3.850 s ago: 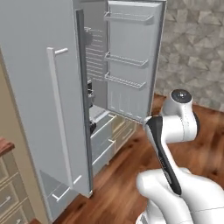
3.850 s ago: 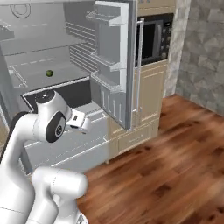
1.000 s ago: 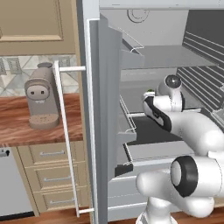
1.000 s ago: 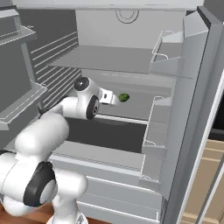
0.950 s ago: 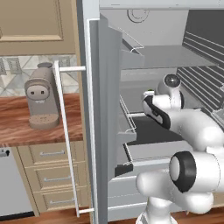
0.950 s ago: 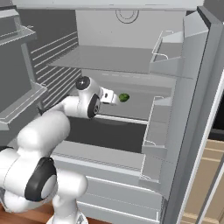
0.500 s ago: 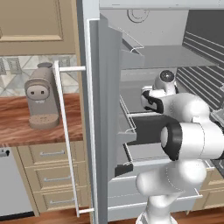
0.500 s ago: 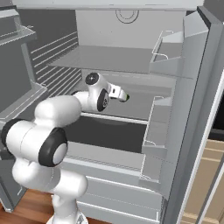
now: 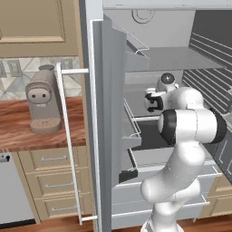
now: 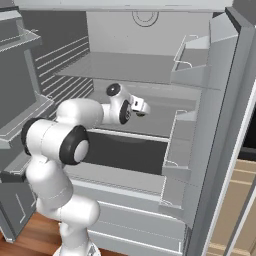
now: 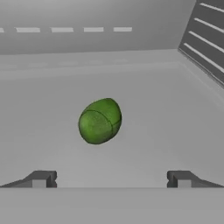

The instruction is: Take the cheese, fish, and avocado from the fridge and place them on the plate on the dining counter to create an appetizer plate.

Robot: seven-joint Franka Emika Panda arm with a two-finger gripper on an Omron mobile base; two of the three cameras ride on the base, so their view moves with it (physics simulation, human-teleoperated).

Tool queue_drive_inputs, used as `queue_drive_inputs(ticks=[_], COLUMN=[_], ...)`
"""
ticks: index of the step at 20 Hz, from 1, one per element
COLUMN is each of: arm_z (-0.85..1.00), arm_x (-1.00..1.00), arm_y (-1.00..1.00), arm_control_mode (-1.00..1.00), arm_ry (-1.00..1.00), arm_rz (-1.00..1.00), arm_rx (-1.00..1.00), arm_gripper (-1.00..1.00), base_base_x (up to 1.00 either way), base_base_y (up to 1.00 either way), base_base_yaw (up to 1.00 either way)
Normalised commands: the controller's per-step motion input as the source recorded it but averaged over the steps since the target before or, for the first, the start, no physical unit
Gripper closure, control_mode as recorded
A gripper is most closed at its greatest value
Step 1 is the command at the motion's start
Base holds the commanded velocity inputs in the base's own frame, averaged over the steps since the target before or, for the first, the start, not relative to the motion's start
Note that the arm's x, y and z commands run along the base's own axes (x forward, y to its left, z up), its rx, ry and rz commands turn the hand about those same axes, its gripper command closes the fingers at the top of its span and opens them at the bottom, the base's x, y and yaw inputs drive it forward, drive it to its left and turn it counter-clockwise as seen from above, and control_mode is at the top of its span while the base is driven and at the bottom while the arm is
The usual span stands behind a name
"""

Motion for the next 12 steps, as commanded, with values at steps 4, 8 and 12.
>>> queue_drive_inputs(ticks=[4,8,12], arm_z=[-0.23,-0.23,-0.23], arm_x=[0.65,0.63,0.59], arm_y=[0.0,0.0,0.0], arm_control_mode=[-1.0,-1.0,-1.0], arm_ry=[0.0,0.0,0.0], arm_rz=[-0.03,-0.02,-0.02], arm_rx=[0.0,0.0,0.0], arm_gripper=[-1.0,-1.0,-1.0], base_base_x=[0.0,0.0,0.0], base_base_y=[0.0,0.0,0.0], base_base_yaw=[0.0,0.0,0.0])
